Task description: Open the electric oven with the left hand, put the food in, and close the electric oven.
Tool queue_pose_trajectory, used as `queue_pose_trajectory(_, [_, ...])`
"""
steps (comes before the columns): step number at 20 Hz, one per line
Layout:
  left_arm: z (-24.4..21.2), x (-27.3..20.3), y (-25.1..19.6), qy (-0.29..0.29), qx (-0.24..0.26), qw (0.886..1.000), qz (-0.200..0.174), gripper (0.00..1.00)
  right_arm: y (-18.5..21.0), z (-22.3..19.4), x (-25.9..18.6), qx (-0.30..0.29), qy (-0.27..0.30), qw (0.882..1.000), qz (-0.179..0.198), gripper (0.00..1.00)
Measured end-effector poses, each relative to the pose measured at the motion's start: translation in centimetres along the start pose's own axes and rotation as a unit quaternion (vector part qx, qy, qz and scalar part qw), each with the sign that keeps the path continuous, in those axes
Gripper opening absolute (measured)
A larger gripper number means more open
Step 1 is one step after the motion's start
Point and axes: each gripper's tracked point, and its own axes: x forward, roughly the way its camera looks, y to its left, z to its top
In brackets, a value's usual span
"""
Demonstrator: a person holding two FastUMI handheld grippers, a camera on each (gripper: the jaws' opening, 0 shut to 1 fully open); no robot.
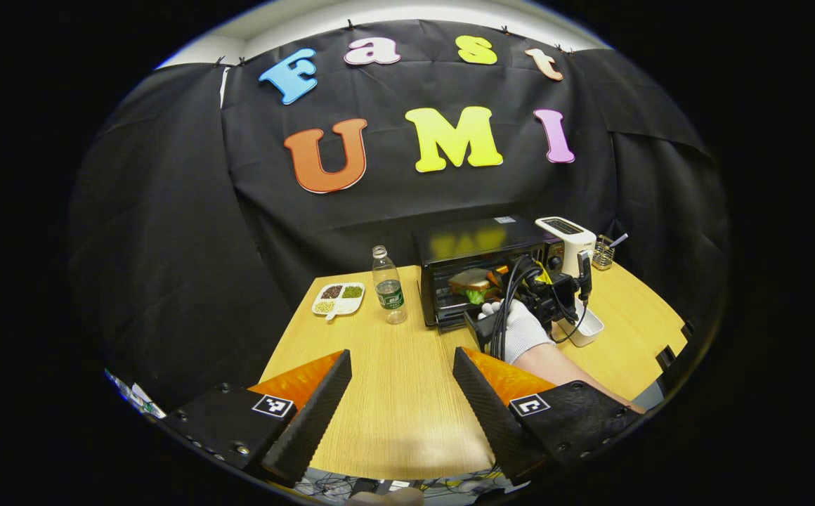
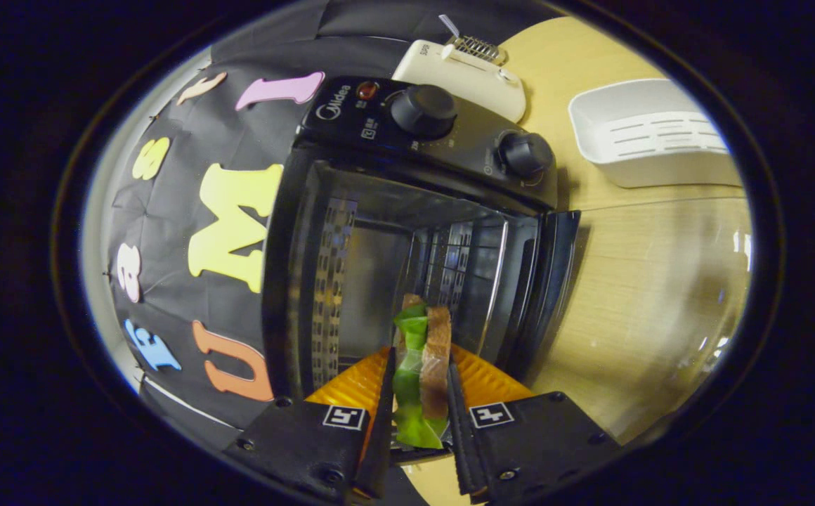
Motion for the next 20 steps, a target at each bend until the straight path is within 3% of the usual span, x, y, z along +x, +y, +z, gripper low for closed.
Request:
queue_pose_trajectory(3, [-0.8,0.5,0.3,0.005,0.001,1.0,-0.001,0.96,0.0,0.2,1.0,-0.034,-0.003,0.999,0.002,0.41])
queue_pose_trajectory(4, [-1.1,0.5,0.4,0.008,-0.001,1.0,-0.002,0.96,-0.1,0.5,1.3,-0.049,-0.006,0.999,-0.005,0.33])
queue_pose_trajectory(5, [-1.1,0.5,0.4,0.009,-0.004,1.0,-0.001,0.96,-0.1,0.7,1.6,-0.065,-0.007,0.998,-0.005,0.37])
queue_pose_trajectory(6, [-1.0,0.5,0.5,0.007,-0.008,1.0,-0.001,0.96,0.0,0.8,1.8,-0.083,-0.005,0.996,-0.007,0.47])
queue_pose_trajectory(7, [-0.9,0.5,0.6,0.005,-0.011,1.0,0.0,0.96,0.3,0.9,2.0,-0.103,-0.004,0.995,-0.007,0.42])
queue_pose_trajectory(8, [-0.8,0.6,0.6,0.004,-0.011,1.0,0.002,0.96,0.3,0.8,1.8,-0.133,0.0,0.991,-0.017,0.43])
queue_pose_trajectory(10, [-0.6,0.8,0.4,0.001,-0.008,1.0,0.0,0.96,0.1,1.4,1.7,-0.205,0.002,0.978,-0.031,0.54])
queue_pose_trajectory(12, [-0.2,1.1,0.1,-0.003,-0.007,1.0,-0.002,0.96,0.4,1.4,1.4,-0.233,0.003,0.972,-0.034,0.72])
queue_pose_trajectory(13, [-0.1,1.1,-0.1,-0.005,-0.007,1.0,-0.003,0.96,0.2,1.7,1.1,-0.255,0.0,0.966,-0.042,0.93])
queue_pose_trajectory(14, [0.1,1.2,-0.4,-0.007,-0.009,1.0,-0.005,0.96,0.0,2.2,0.6,-0.271,-0.005,0.961,-0.049,0.86])
queue_pose_trajectory(15, [0.3,1.2,-0.6,-0.008,-0.009,1.0,-0.007,0.96,-0.1,2.4,0.3,-0.278,-0.008,0.959,-0.049,0.99])
queue_pose_trajectory(16, [0.3,1.4,-1.0,-0.009,-0.009,1.0,-0.01,0.96,-0.4,2.5,0.2,-0.283,-0.006,0.958,-0.05,0.89])
queue_pose_trajectory(17, [0.3,1.4,-1.3,-0.008,-0.009,1.0,-0.011,0.96,-0.7,2.8,-0.2,-0.283,-0.004,0.958,-0.053,1.0])
queue_pose_trajectory(20, [0.9,1.6,-1.8,-0.014,-0.011,1.0,-0.015,0.96,-1.9,3.9,-1.9,-0.284,0.005,0.957,-0.067,1.0])
